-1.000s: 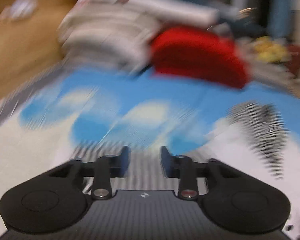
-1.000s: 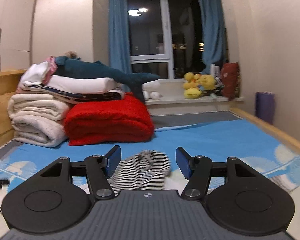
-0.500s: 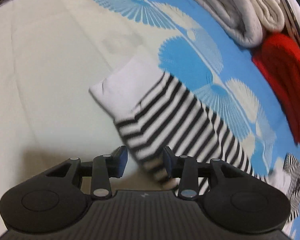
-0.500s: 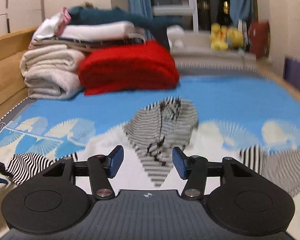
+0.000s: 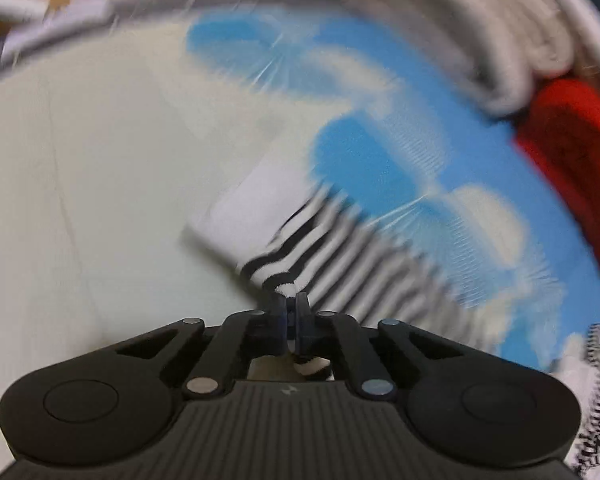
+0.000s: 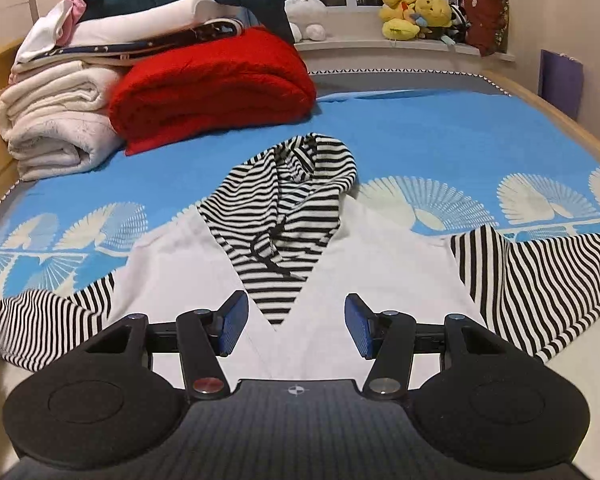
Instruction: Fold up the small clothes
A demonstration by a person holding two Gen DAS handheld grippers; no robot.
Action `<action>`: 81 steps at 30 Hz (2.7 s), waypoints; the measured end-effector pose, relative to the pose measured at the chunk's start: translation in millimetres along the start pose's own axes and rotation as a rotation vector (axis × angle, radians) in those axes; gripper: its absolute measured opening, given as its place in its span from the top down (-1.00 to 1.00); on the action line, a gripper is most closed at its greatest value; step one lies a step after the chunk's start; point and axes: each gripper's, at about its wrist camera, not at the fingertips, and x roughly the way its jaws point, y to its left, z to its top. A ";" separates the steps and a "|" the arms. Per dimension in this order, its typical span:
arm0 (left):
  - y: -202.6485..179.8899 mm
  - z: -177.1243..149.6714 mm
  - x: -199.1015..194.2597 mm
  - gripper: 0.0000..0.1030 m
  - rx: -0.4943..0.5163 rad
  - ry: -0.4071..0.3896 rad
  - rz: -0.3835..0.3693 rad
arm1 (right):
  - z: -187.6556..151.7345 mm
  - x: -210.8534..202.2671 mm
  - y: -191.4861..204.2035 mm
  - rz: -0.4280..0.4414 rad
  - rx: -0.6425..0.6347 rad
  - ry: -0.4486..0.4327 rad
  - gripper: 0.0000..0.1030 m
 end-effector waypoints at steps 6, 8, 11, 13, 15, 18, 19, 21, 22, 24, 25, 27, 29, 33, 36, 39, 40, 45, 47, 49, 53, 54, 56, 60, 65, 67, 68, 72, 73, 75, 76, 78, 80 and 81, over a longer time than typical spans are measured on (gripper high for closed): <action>-123.2 -52.7 -117.6 0.96 0.301 -0.222 -0.435 | -9.4 -4.9 -10.7 -0.026 0.041 0.009 0.61; -164.4 -97.8 -146.3 0.95 0.407 -0.161 -0.661 | -13.4 -2.7 -17.4 -0.060 0.084 0.024 0.60; -210.8 -165.8 -158.1 0.81 0.554 0.106 -0.901 | -22.1 5.0 -33.1 -0.078 0.193 0.075 0.55; -227.0 -196.2 -149.6 0.52 0.639 0.282 -0.921 | -28.8 11.4 -44.5 -0.075 0.279 0.116 0.34; -228.7 -203.9 -131.2 0.48 0.666 0.364 -0.815 | -35.9 18.5 -56.7 -0.075 0.369 0.148 0.14; -209.7 -174.7 -101.0 0.48 0.527 0.336 -0.649 | -45.2 30.1 -71.1 -0.064 0.475 0.198 0.14; -203.3 -163.5 -94.0 0.48 0.484 0.313 -0.594 | -47.6 34.6 -75.6 -0.050 0.506 0.210 0.14; -198.1 -144.1 -83.7 0.48 0.447 0.268 -0.503 | -50.0 43.3 -79.0 -0.039 0.525 0.223 0.14; -197.1 -136.8 -79.6 0.48 0.445 0.250 -0.457 | -50.1 47.9 -78.8 -0.042 0.513 0.224 0.14; -199.9 -131.0 -74.1 0.48 0.461 0.240 -0.408 | -51.4 60.5 -76.9 -0.047 0.493 0.242 0.11; -199.9 -130.5 -72.5 0.48 0.471 0.245 -0.405 | -53.4 68.9 -75.4 -0.029 0.495 0.255 0.10; -202.0 -130.2 -66.2 0.48 0.474 0.255 -0.403 | -55.1 81.3 -76.1 -0.042 0.528 0.300 0.10; -204.4 -129.2 -61.9 0.48 0.475 0.265 -0.400 | -54.1 90.6 -76.9 -0.065 0.541 0.303 0.10; -205.0 -128.7 -57.8 0.48 0.487 0.265 -0.401 | -60.3 106.8 -88.9 -0.143 0.610 0.345 0.10; -210.8 -131.8 -53.6 0.48 0.507 0.265 -0.402 | -62.3 112.8 -98.3 -0.155 0.654 0.337 0.28; -212.2 -130.7 -51.8 0.48 0.522 0.262 -0.404 | -51.9 109.0 -96.7 -0.126 0.609 0.261 0.95; -212.7 -130.7 -51.8 0.48 0.532 0.256 -0.400 | -48.3 105.1 -98.7 -0.111 0.613 0.220 0.95; -213.9 -144.4 -48.0 0.48 0.608 0.263 -0.389 | -16.1 37.9 -83.5 -0.004 0.485 -0.207 0.95; -213.7 -157.4 -37.5 0.48 0.661 0.305 -0.358 | -21.4 37.7 -93.4 -0.092 0.504 -0.191 0.95; -212.3 -171.1 -23.6 0.48 0.735 0.351 -0.279 | -34.7 68.5 -113.2 -0.229 0.550 0.029 0.90; -207.5 -171.8 -24.2 0.48 0.765 0.307 -0.226 | -57.7 81.1 -148.6 -0.377 0.706 0.184 0.83; -208.5 -168.7 -31.7 0.48 0.748 0.289 -0.269 | -49.9 74.7 -145.0 -0.368 0.662 0.128 0.83; -212.1 -168.2 -43.4 0.47 0.739 0.289 -0.376 | -34.2 59.6 -134.0 -0.276 0.581 -0.012 0.76; -211.1 -194.4 -20.0 0.43 0.835 0.399 -0.291 | -30.2 75.1 -126.1 -0.075 0.555 0.060 0.36; -219.2 -185.4 -49.6 0.35 0.851 0.307 -0.385 | -48.7 111.0 -136.8 -0.153 0.614 0.319 0.43; -221.8 -190.7 -51.4 0.25 0.860 0.314 -0.426 | -37.5 105.1 -130.2 -0.143 0.541 0.262 0.32; -222.6 -196.0 -43.5 0.22 0.866 0.349 -0.400 | -35.1 103.4 -128.8 -0.145 0.515 0.242 0.21; -222.5 -204.1 -38.9 0.23 0.879 0.368 -0.321 | -44.5 111.2 -129.6 -0.176 0.539 0.303 0.20; -224.6 -200.2 -50.8 0.22 0.875 0.329 -0.353 | -42.7 109.6 -129.8 -0.187 0.536 0.298 0.19; -227.0 -192.8 -69.5 0.21 0.883 0.256 -0.402 | -33.3 100.4 -126.8 -0.171 0.504 0.249 0.19; -227.9 -191.3 -78.6 0.21 0.889 0.213 -0.405 | -27.6 93.6 -124.1 -0.162 0.480 0.212 0.19; -227.8 -191.8 -91.9 0.21 0.895 0.136 -0.405 | -16.4 78.0 -119.0 -0.157 0.415 0.131 0.19; -226.8 -189.5 -107.4 0.21 0.867 0.028 -0.407 | -9.7 65.1 -115.2 -0.146 0.359 0.089 0.19; -224.4 -187.4 -116.2 0.22 0.834 -0.032 -0.409 | -7.1 57.7 -112.4 -0.136 0.334 0.067 0.19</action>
